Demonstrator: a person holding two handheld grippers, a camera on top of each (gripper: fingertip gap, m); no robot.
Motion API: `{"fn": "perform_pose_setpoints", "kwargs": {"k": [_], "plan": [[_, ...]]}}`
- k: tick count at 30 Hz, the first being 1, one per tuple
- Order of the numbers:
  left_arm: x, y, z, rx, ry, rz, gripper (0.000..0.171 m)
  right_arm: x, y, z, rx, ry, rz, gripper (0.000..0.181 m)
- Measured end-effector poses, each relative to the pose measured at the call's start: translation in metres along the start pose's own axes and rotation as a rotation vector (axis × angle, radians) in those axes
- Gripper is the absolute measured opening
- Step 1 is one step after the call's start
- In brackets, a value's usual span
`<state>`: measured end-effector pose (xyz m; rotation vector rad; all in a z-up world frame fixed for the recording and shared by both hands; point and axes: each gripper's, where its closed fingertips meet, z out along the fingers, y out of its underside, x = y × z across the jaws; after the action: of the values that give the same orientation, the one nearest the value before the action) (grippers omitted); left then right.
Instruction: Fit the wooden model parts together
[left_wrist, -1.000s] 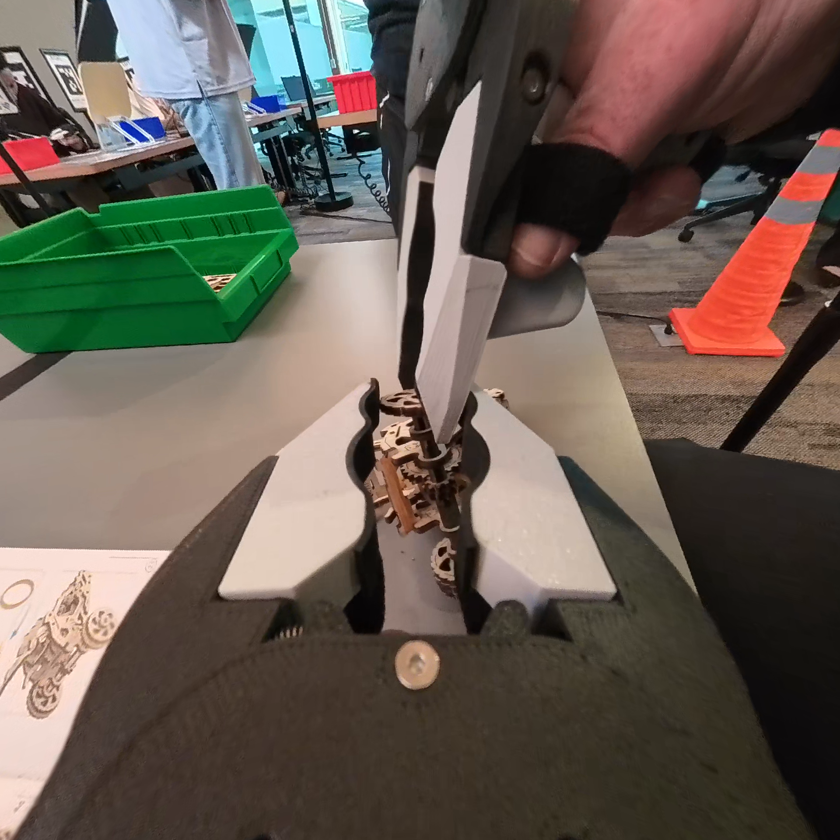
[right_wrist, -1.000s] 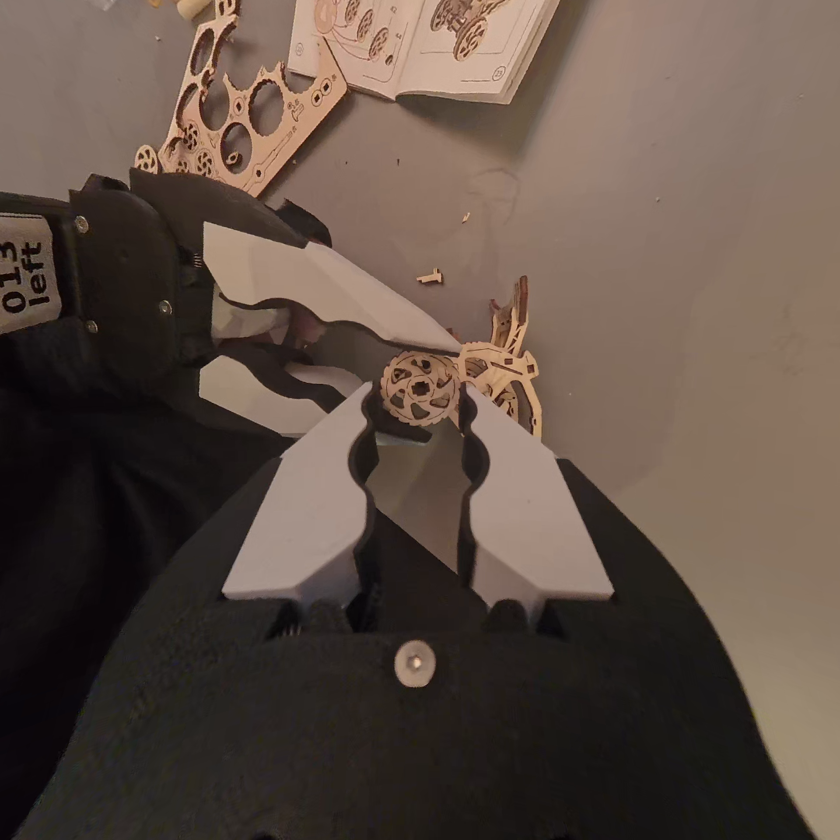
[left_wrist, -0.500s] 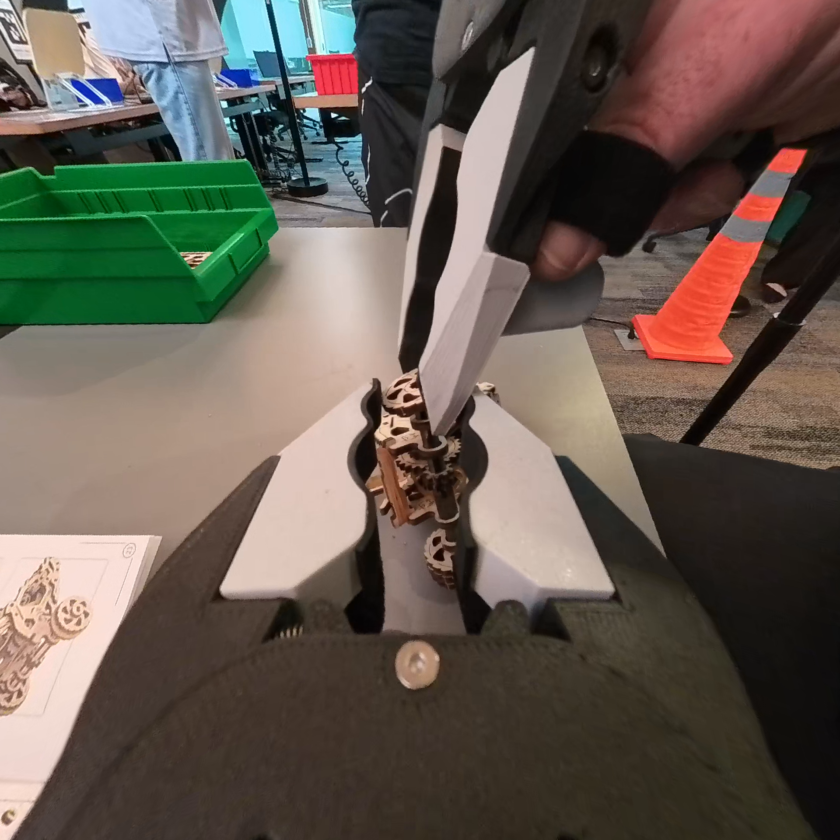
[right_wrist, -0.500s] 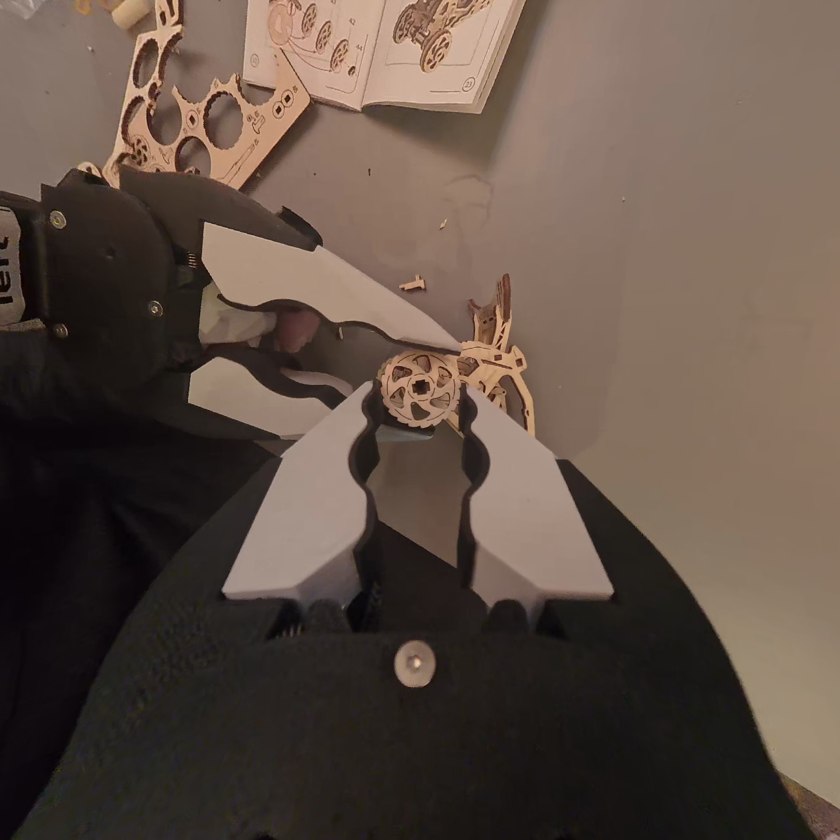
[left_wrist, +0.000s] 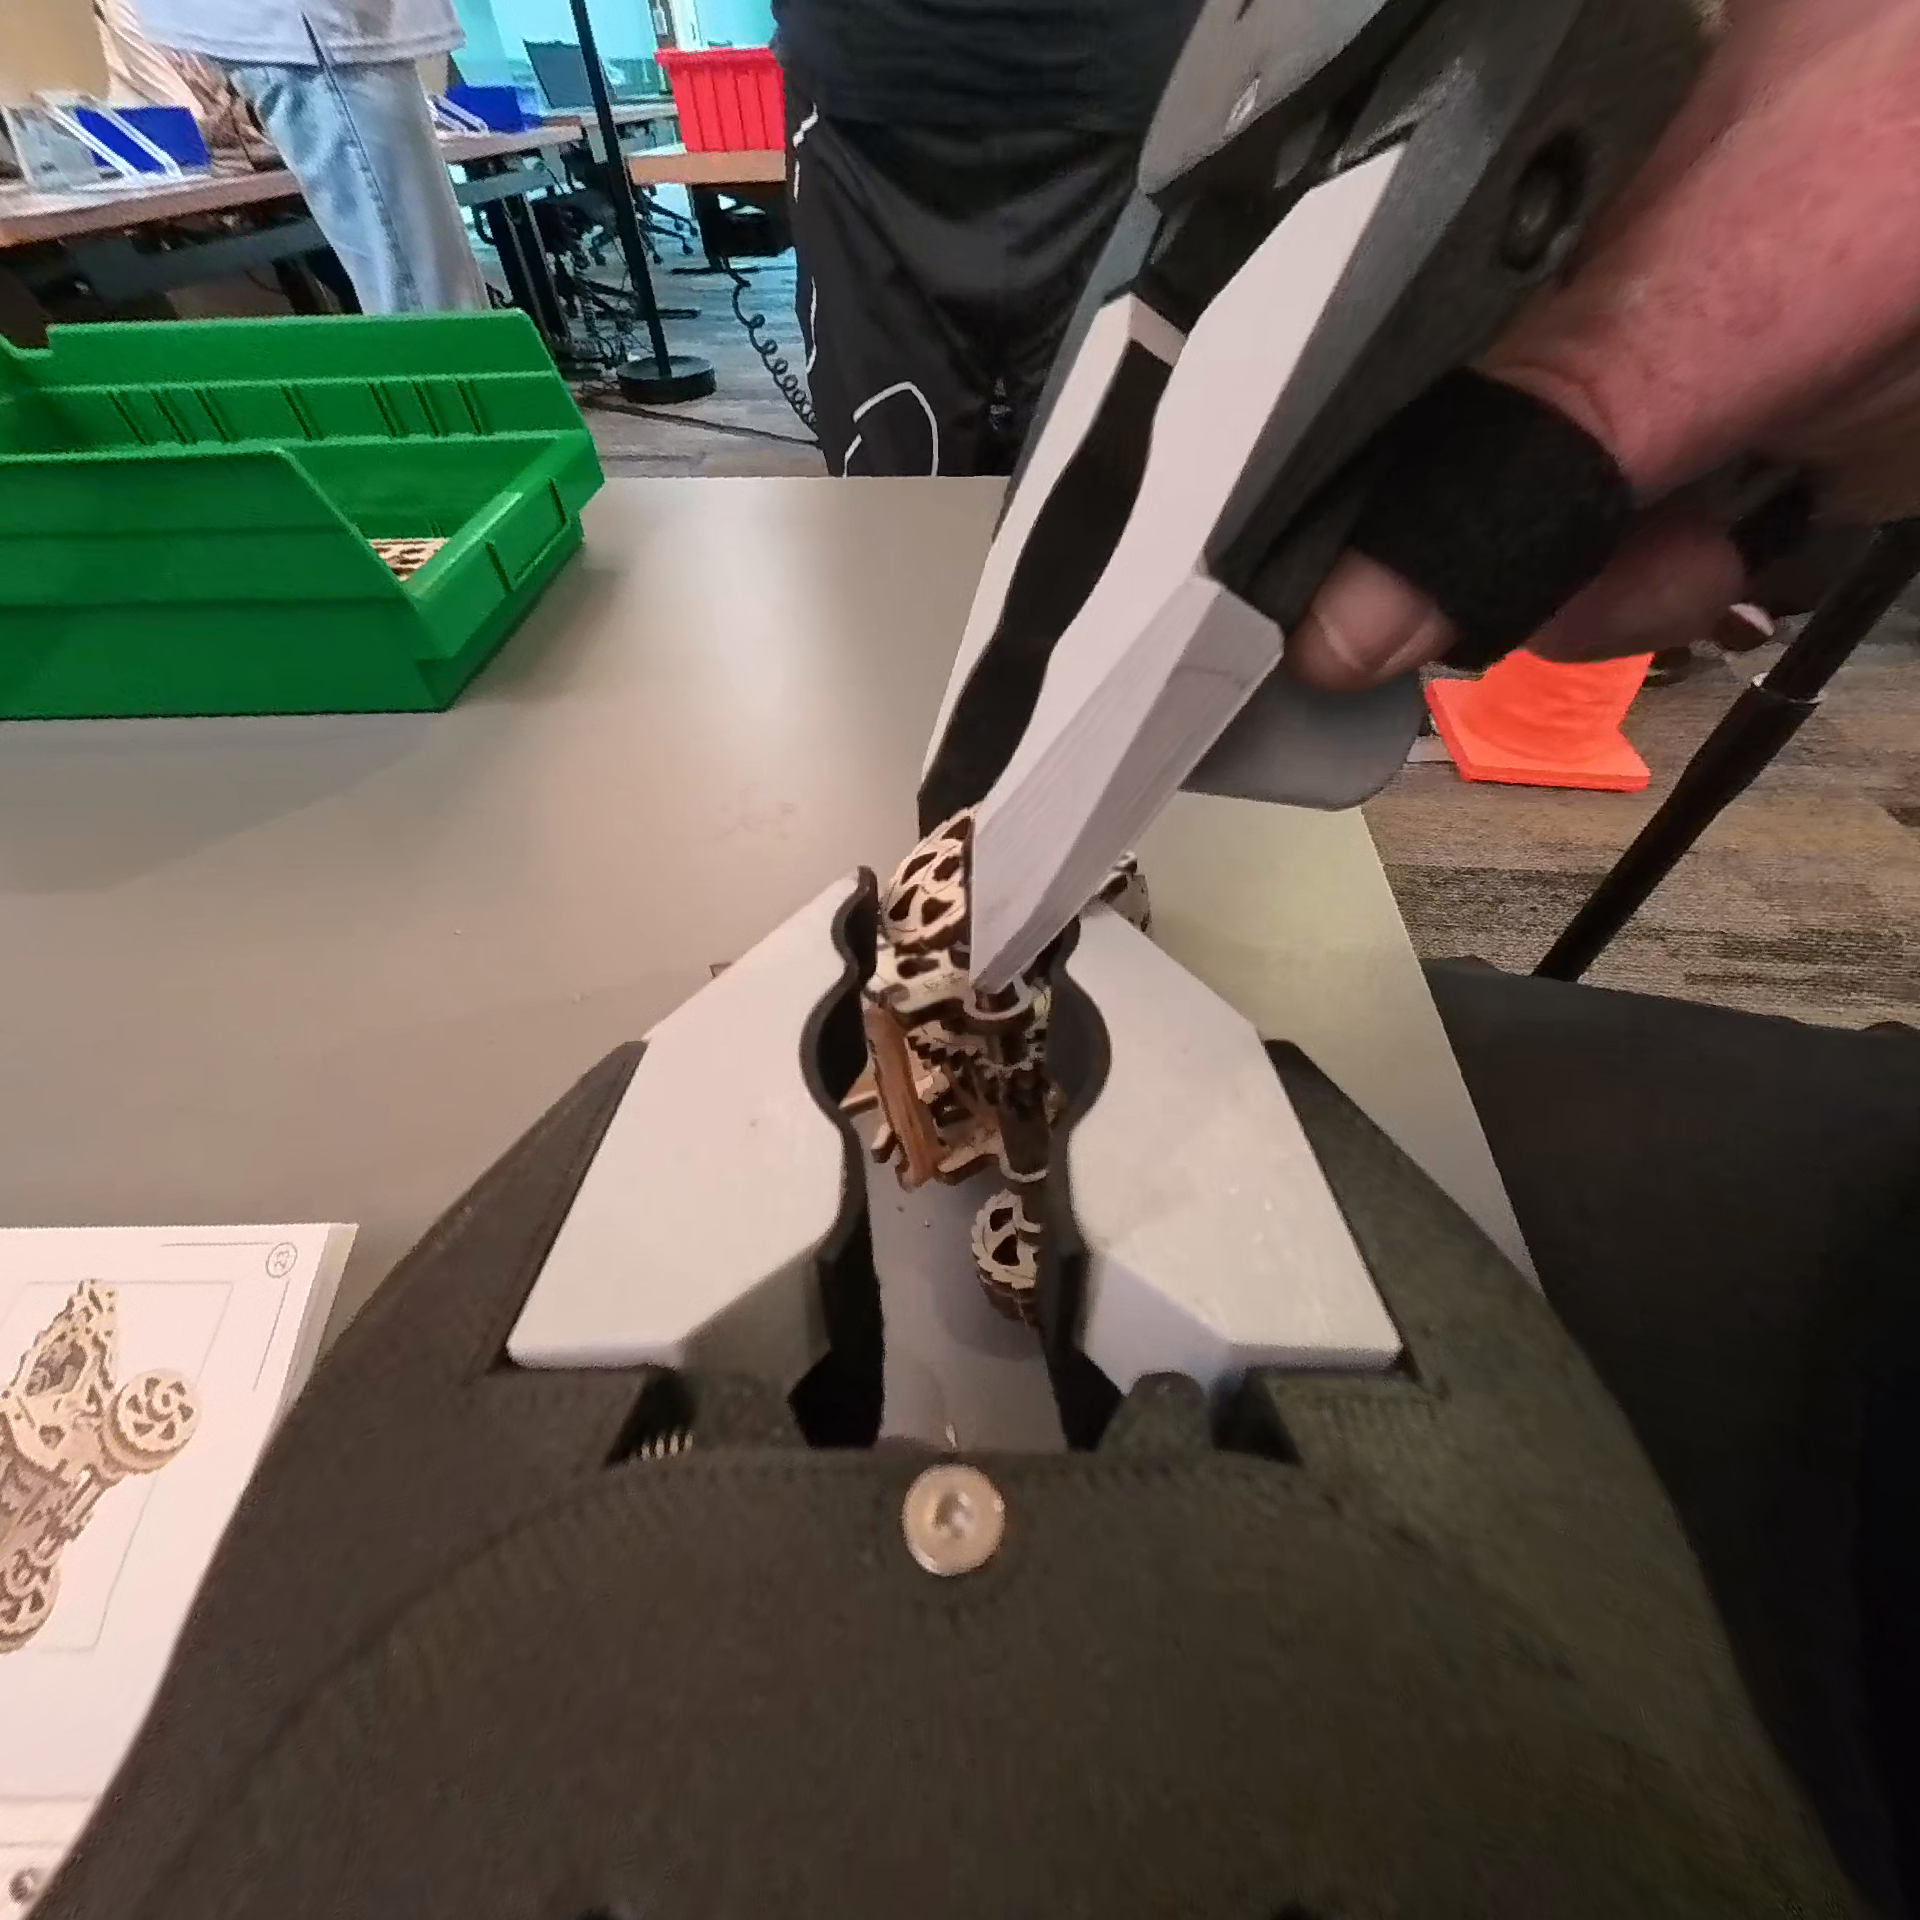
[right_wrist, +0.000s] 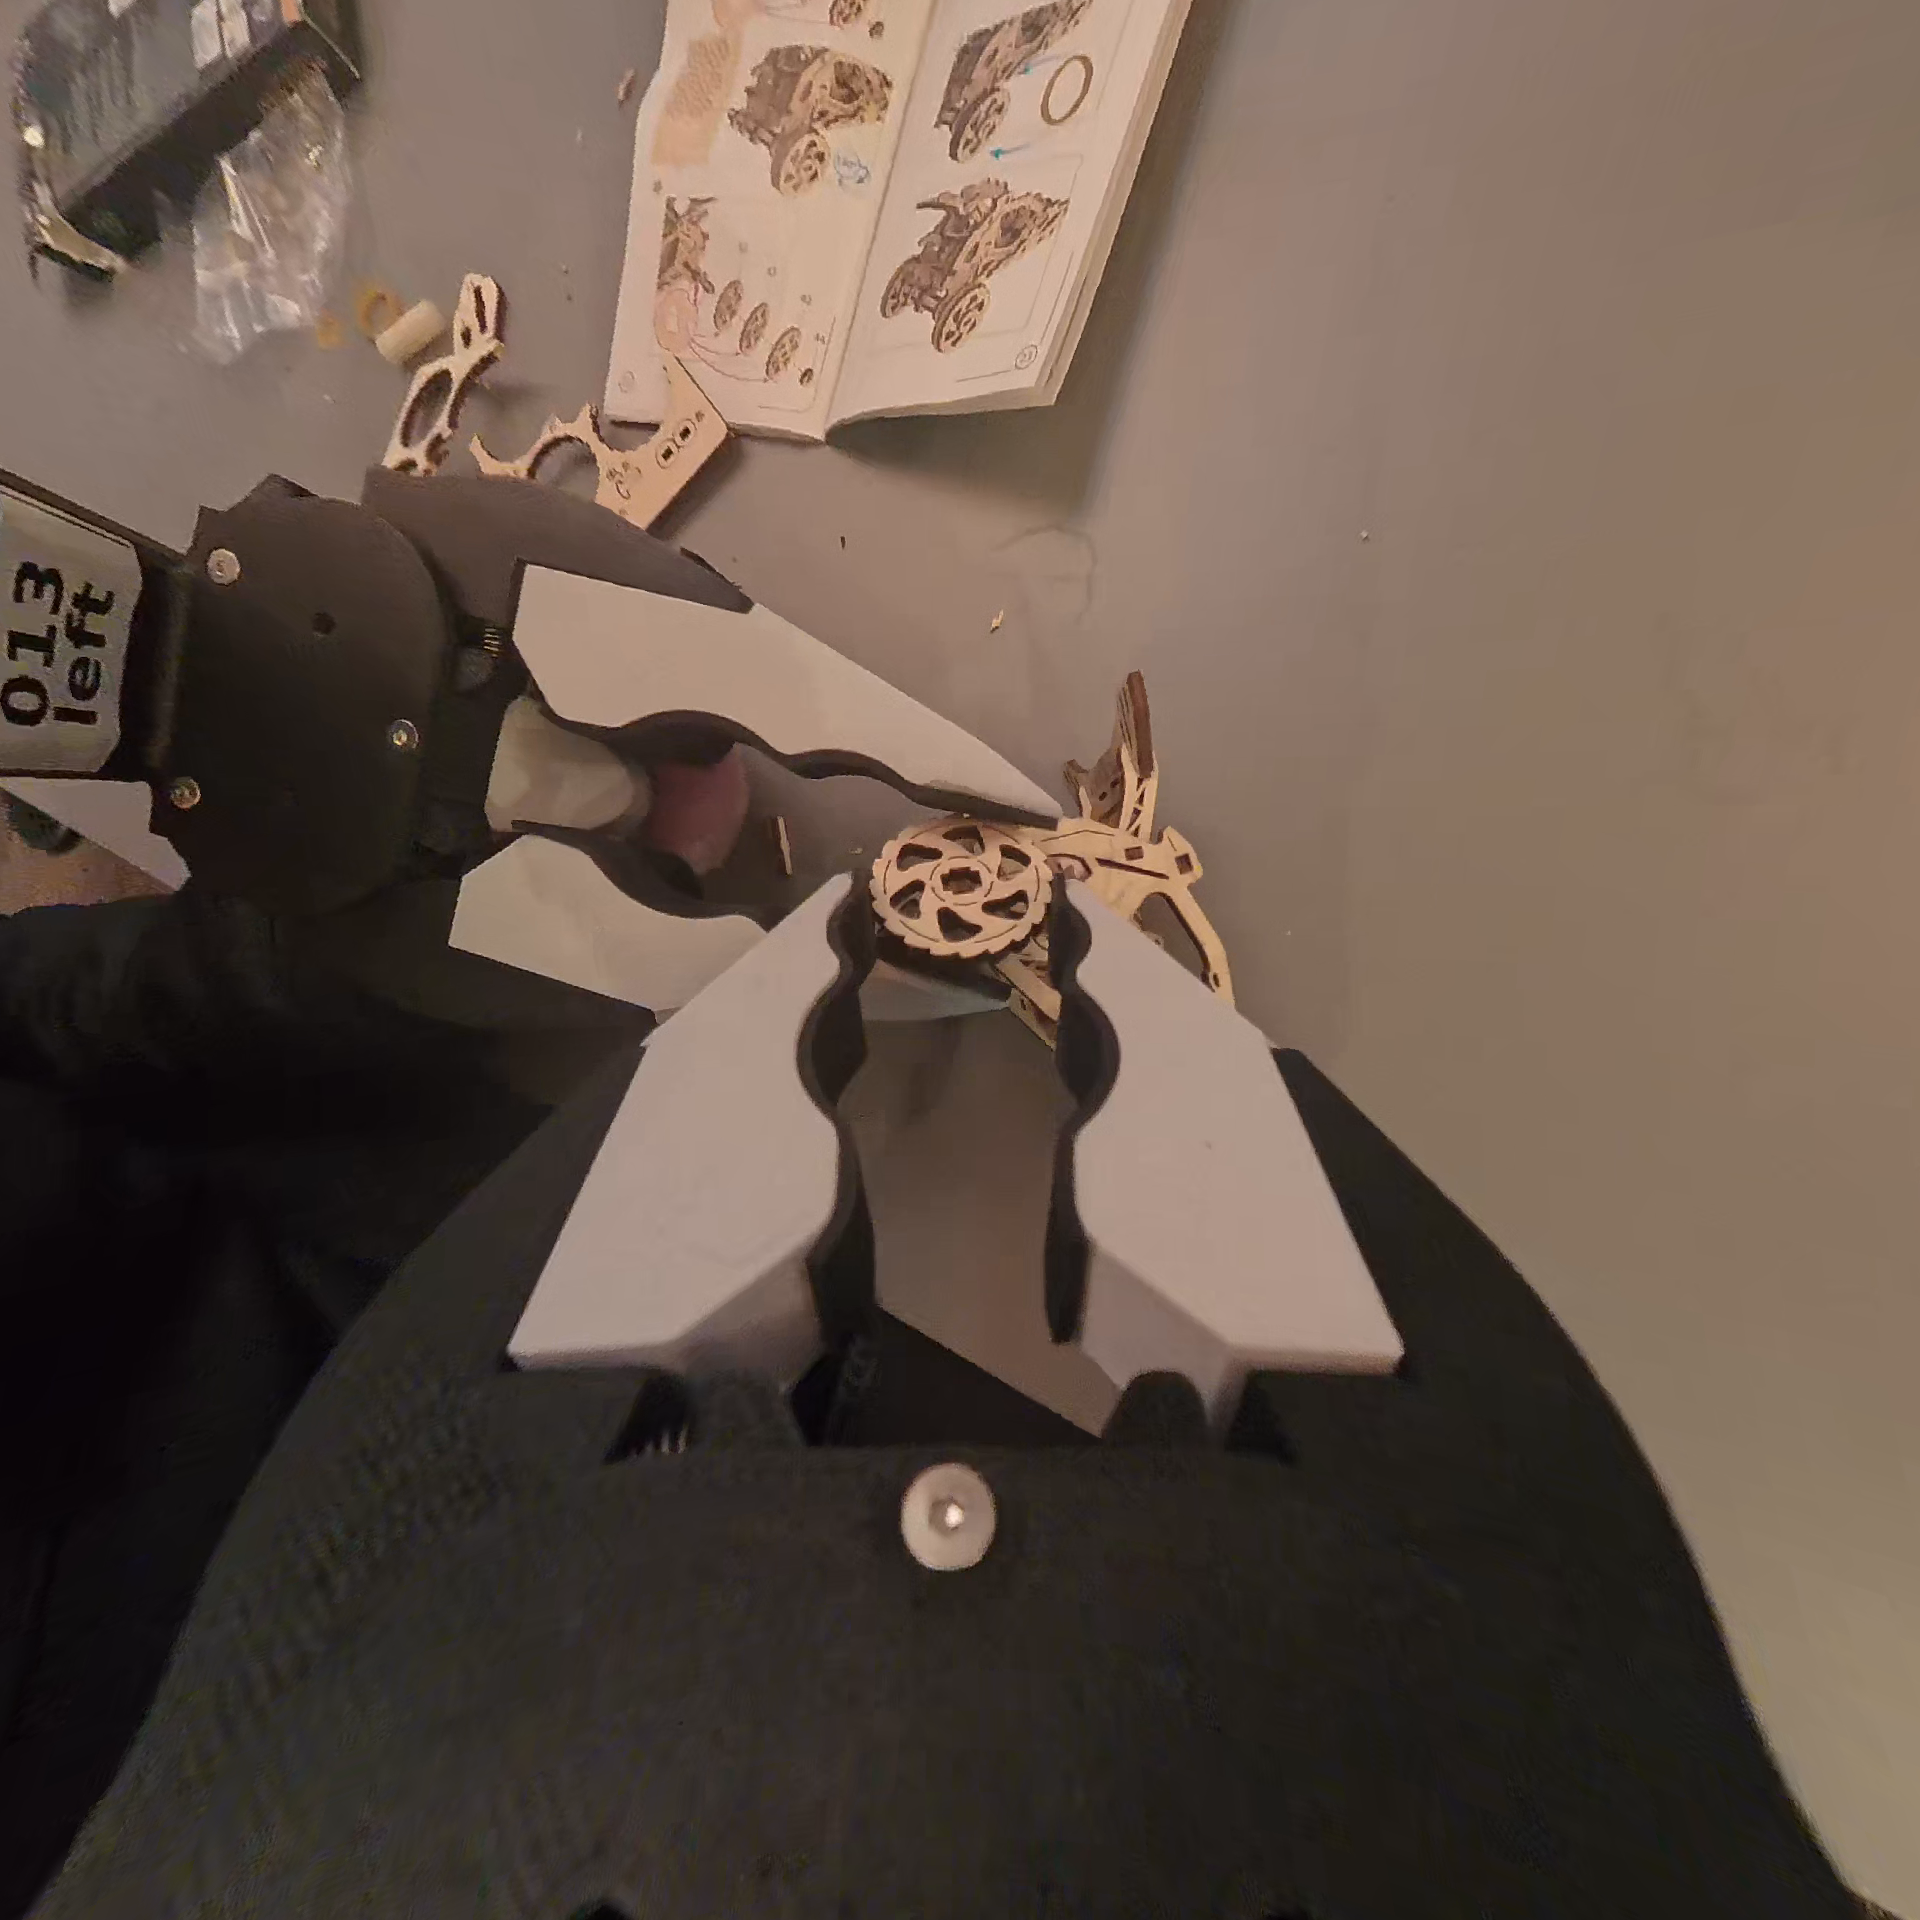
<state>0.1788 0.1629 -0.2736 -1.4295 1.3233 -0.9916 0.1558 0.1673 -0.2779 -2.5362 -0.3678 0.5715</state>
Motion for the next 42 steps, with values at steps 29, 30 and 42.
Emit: {"fn": "perform_pose_setpoints", "kwargs": {"k": [29, 30, 42], "plan": [[0.005, 0.011, 0.003, -0.078, 0.006, 0.071, 0.024, -0.003, 0.002, -0.003, 0.269, 0.002, 0.054, 0.031], [0.004, 0.011, 0.003, -0.079, 0.003, 0.071, 0.023, -0.003, 0.003, -0.003, 0.270, 0.000, 0.056, 0.031], [0.003, 0.011, 0.003, -0.080, 0.003, 0.058, 0.022, -0.003, 0.002, -0.002, 0.283, 0.001, 0.070, 0.031]]}}
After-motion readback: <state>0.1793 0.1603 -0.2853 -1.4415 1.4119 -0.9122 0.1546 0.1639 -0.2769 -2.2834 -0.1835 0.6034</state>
